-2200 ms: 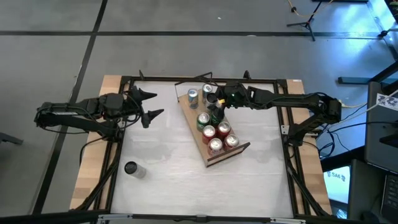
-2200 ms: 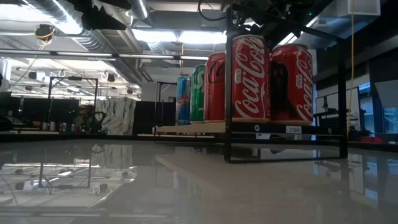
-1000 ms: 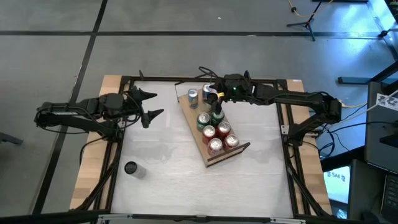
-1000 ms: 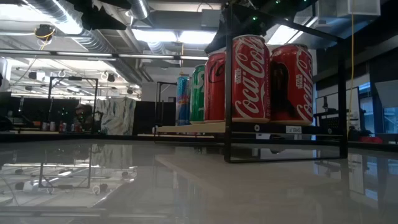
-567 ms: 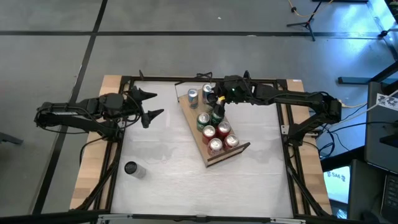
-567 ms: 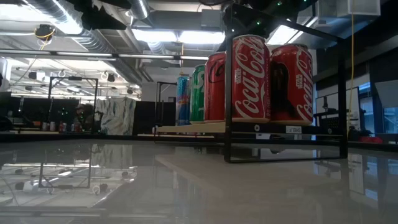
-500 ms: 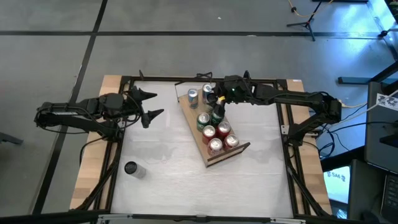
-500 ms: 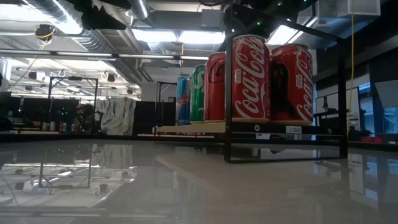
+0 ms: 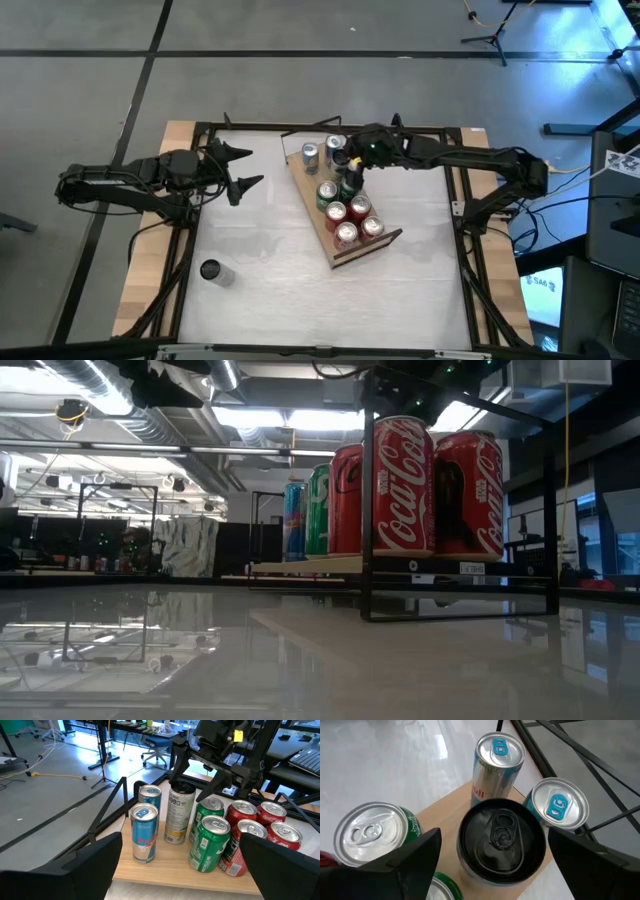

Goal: Place canned beverage on shelf
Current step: Put the right white-yellow soda can on the shelf

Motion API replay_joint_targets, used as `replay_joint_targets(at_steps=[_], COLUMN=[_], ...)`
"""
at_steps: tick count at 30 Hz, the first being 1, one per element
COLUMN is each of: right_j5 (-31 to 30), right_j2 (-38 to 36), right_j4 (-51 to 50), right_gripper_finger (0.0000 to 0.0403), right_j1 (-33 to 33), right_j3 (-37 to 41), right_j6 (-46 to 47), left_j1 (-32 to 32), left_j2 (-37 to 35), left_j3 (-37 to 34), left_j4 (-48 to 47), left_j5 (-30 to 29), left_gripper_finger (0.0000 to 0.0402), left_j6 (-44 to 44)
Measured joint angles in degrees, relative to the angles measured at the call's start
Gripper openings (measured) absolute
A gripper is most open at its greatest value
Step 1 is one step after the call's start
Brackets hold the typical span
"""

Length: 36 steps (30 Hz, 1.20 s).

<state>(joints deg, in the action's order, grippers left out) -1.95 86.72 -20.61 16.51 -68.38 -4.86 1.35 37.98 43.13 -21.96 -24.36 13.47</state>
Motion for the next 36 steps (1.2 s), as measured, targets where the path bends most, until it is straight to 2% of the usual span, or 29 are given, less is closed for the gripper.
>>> replay_joint_targets(at_steps=[10, 23, 36], right_j5=[-0.9, -1.5, -2.0], right_j2=[1.4, 1.5, 1.5], right_j4=[0.0, 0.0, 0.1], right_gripper_finger=[0.0353, 0.0256, 0.0271], right_j1=[0.0, 0.0, 0.0], right_j3=[0.0, 0.0, 0.0], right_j6=[0.1, 1.0, 9.2], left_j1=[0.0, 0.0, 0.0], left_j2=[0.0, 0.0, 0.0], left_j3=[0.0, 0.0, 0.0], left_j4=[0.0, 0.0, 0.0], left_j5=[0.0, 0.0, 0.0], left_gripper_finger=[0.0392, 0.0392, 0.0392], left_j6=[0.0, -0.1, -0.1])
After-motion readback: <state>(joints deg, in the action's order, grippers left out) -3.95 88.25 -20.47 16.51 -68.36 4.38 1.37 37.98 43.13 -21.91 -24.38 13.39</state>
